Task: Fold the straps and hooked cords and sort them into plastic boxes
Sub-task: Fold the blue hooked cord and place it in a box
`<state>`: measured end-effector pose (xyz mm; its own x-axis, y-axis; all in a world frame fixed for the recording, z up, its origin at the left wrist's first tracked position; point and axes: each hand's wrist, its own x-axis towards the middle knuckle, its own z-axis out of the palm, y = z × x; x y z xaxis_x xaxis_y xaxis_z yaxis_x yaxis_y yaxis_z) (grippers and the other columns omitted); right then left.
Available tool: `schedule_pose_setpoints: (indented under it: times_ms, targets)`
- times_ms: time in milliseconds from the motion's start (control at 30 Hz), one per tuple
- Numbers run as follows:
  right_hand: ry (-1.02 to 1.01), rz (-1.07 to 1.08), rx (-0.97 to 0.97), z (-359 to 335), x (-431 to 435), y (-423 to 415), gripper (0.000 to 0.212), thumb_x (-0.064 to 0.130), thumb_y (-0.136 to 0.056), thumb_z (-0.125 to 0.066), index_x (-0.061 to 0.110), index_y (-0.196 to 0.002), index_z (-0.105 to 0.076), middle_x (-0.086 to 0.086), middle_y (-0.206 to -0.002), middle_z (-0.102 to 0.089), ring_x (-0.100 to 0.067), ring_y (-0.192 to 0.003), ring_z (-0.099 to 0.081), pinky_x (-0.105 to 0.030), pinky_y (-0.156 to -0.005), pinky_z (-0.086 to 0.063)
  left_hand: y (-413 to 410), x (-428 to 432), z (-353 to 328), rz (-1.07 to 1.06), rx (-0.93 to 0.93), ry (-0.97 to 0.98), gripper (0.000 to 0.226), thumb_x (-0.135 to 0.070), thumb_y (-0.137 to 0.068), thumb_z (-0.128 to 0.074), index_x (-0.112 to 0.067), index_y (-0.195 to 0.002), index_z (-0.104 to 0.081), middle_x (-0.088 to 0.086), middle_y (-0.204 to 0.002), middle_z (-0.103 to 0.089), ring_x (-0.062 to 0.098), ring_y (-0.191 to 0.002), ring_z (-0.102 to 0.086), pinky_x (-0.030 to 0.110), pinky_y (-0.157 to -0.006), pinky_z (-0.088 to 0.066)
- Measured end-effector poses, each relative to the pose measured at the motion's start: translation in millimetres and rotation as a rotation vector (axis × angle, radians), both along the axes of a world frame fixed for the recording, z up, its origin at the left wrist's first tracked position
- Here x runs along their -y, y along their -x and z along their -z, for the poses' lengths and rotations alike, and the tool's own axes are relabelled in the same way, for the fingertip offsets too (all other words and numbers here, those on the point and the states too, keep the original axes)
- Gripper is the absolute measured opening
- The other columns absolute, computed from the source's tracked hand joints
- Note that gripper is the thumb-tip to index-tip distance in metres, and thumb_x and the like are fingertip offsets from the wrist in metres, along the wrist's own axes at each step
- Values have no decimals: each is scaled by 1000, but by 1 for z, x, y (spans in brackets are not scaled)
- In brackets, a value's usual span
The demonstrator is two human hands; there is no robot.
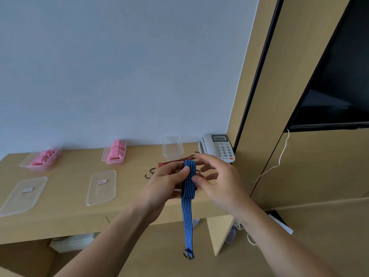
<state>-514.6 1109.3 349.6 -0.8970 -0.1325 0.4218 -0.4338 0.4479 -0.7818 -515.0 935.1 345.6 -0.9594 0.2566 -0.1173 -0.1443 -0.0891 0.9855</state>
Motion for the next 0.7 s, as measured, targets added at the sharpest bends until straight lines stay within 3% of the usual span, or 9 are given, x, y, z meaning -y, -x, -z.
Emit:
schedule_pose_setpoints:
  times_ms: [67, 167, 333, 433, 567, 700]
  targets:
    - [-43, -102, 145, 0, -1, 5, 47, 11, -86, -74, 45, -117, -62, 19, -110, -67, 2, -104, -61, -27, -81, -57, -1, 1, -1, -4, -13, 19, 24, -21, -105, -56, -17, -126, -67, 10, -110, -79, 31, -96, -77, 29, -70, -60]
    - [-14, -149, 237, -3, -2, 8, 35, 16, -86, -70, 32, -117, -67, 15, -106, -71, -1, -105, -64, -32, -87, -58, -4, 0, 1, -11, 16, -23, 26, -22, -103, -60, -14, -127, -65, 11, -108, -79, 34, -96, -77, 33, -70, -60]
    - [-43, -66, 168, -6, -5, 9, 33, 19, -77, -72, 33, -107, -68, 17, -101, -72, 1, -99, -65, -26, -86, -54, -5, 1, 4, 38, 105, -58, 35, -39, -99, -62, -11, -119, -71, 17, -108, -76, 36, -101, -75, 39, -82, -60]
    - [4, -19, 105, -9, -8, 12, 38, 12, -80, -74, 39, -104, -63, 18, -99, -71, 3, -96, -66, -18, -81, -51, -6, -1, 5, 43, 154, -23, 45, -56, -97, -55, -19, -105, -80, 15, -108, -78, 34, -94, -76, 39, -82, -60]
    - [54, 5, -7, -15, -6, 9, 42, 7, -83, -72, 39, -108, -62, 21, -99, -70, 2, -99, -66, -14, -76, -53, -7, -3, 7, 49, 210, -15, 53, -60, -100, -45, -24, -94, -84, 16, -109, -78, 31, -91, -75, 43, -89, -58]
    - [18, 42, -142, -8, -1, 3, 38, 7, -85, -72, 22, -119, -64, 15, -107, -69, -5, -98, -67, -28, -80, -59, -7, -1, 6, 35, 235, 9, 61, -62, -99, -45, -12, -109, -79, 16, -110, -78, 34, -93, -76, 43, -91, -58]
